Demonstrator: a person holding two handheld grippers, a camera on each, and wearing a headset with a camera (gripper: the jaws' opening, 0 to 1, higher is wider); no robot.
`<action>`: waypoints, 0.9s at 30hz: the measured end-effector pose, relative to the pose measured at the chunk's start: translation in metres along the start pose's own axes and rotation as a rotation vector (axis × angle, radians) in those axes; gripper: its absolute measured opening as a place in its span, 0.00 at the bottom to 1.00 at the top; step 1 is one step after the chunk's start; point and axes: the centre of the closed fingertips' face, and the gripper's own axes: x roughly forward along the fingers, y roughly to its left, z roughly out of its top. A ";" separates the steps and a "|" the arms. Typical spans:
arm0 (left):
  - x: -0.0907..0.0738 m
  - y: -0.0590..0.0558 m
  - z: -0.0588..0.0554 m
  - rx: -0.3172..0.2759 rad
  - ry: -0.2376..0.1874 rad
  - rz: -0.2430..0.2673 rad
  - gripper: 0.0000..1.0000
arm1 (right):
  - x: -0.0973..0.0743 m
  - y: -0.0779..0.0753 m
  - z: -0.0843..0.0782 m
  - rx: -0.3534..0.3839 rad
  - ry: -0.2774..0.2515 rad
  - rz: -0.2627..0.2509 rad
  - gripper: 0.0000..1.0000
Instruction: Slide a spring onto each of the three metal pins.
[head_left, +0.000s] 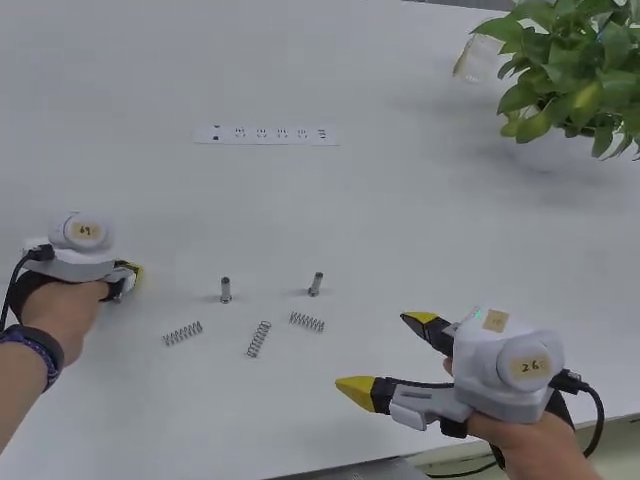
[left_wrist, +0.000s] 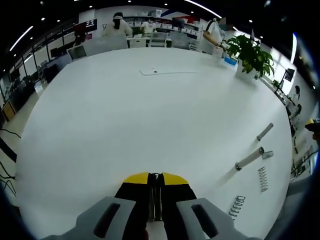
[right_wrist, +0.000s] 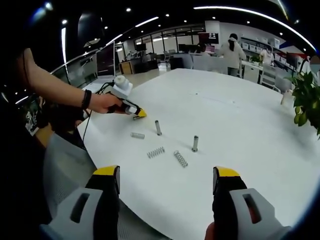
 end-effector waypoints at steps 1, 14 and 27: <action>0.000 0.000 -0.001 0.002 0.003 -0.002 0.00 | 0.000 0.001 0.001 -0.002 -0.001 0.001 0.75; -0.018 -0.009 -0.002 -0.001 -0.004 -0.036 0.00 | 0.001 0.003 0.002 0.003 -0.014 0.005 0.76; -0.037 -0.008 0.002 0.007 -0.033 -0.036 0.00 | -0.001 0.004 0.002 0.014 -0.031 -0.002 0.76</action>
